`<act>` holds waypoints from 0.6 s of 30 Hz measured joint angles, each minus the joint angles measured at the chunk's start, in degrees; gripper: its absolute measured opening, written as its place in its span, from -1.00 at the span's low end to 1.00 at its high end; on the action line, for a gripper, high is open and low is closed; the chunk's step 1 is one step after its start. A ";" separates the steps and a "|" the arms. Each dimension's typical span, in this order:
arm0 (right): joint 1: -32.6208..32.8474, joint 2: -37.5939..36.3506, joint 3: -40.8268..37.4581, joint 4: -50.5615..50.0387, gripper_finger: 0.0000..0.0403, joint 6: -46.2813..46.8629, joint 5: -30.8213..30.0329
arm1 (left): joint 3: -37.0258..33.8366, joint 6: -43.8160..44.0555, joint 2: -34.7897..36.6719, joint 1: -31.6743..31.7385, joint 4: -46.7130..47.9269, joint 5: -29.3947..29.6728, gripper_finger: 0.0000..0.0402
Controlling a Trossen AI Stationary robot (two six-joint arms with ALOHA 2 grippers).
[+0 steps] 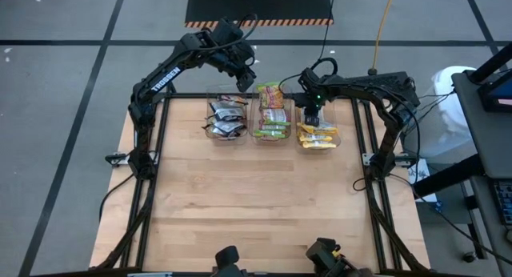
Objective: Sort Maruchan noodles
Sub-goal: Adjust the yellow noodle packs in the right transparent bin
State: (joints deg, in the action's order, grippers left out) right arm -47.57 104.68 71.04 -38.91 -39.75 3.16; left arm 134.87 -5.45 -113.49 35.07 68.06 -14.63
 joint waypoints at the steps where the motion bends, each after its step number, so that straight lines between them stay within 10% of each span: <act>1: 0.00 0.25 0.02 0.16 -0.64 -0.89 -0.02 | 0.00 0.05 0.00 -0.02 0.05 0.00 -0.63; 18: -0.07 0.73 -0.13 2.53 -0.97 -6.42 -0.16 | -0.02 0.13 0.00 0.00 2.90 -0.02 -0.63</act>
State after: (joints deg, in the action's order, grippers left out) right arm -47.64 105.41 70.91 -36.39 -46.17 3.00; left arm 134.85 -5.32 -113.49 35.07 70.96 -14.65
